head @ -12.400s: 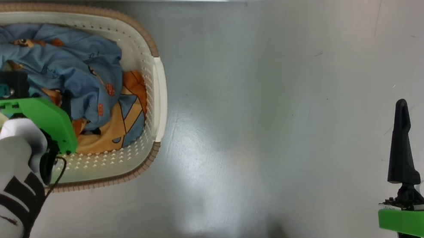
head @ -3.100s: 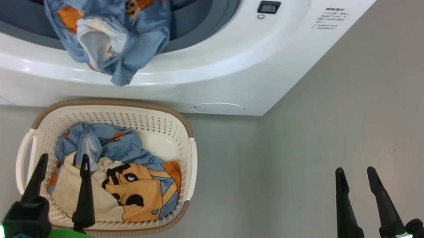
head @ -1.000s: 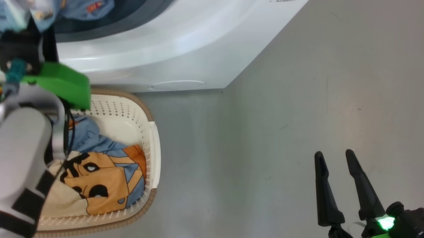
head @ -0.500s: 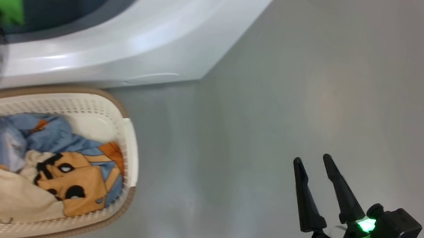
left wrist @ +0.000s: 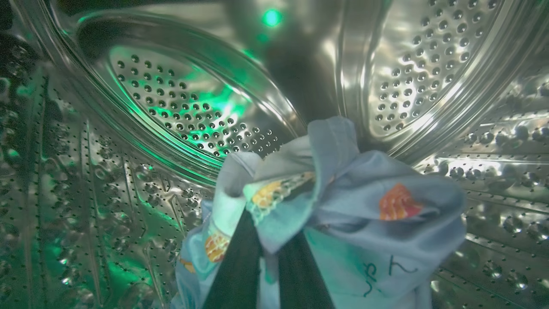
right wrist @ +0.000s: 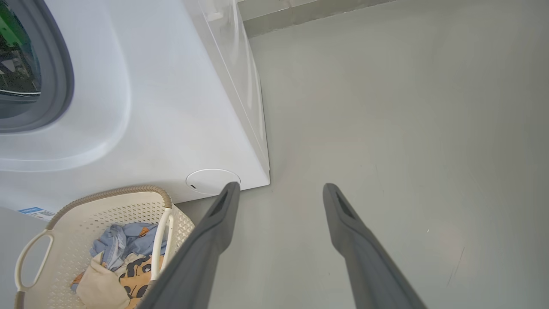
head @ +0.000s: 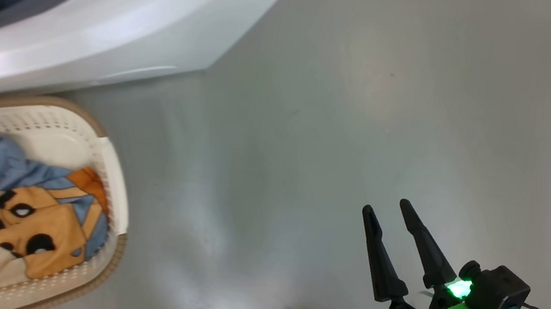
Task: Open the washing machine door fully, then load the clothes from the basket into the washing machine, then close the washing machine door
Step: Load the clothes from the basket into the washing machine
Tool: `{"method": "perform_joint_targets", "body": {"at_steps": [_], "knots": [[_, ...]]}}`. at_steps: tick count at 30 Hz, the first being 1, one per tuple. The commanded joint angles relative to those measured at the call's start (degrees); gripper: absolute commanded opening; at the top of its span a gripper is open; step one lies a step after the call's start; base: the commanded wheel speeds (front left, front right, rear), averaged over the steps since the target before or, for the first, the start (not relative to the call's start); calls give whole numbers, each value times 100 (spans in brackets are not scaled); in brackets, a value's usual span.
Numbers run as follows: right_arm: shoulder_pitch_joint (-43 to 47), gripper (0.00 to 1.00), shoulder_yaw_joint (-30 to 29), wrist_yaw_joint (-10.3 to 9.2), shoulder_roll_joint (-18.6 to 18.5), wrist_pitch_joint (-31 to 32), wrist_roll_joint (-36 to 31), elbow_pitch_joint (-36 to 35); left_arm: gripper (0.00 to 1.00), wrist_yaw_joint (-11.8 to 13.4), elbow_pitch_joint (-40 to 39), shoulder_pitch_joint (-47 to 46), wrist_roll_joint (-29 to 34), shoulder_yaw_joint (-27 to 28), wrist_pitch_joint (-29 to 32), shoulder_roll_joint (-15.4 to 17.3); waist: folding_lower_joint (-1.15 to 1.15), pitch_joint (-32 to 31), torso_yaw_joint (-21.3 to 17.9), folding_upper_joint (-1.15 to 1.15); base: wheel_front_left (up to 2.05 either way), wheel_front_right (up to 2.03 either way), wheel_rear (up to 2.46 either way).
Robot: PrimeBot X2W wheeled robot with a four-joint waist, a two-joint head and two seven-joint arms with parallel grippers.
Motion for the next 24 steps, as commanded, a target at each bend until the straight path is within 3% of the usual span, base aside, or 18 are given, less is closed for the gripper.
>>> {"method": "perform_joint_targets", "body": {"at_steps": [1,8,9,10,12,19,24], "knots": [[51,100,126,9,-63,-27,123,-82,0,-43,-4,-155,25,32,-26,254,0,192,-214,0,0,0,0],[144,100,156,9,-8,-27,213,-39,0,-94,598,-564,3,-15,217,368,0,263,-354,0,0,0,0],[155,100,148,9,2,-27,224,-34,10,-114,676,-594,-4,-23,252,383,0,268,-363,0,0,0,0],[165,100,139,9,11,-27,232,-32,36,-134,731,-626,2,-43,257,398,0,273,-368,0,0,0,0],[180,100,120,9,22,-27,242,-31,100,-166,863,-682,-6,-71,336,389,0,280,-362,0,0,0,0],[161,100,35,9,52,-27,240,-24,100,24,1235,-814,0,-183,804,155,0,200,-180,0,0,0,0],[122,100,-25,9,55,-27,225,-57,100,377,1248,-732,-112,-120,528,-109,0,63,13,0,0,0,0]]}}
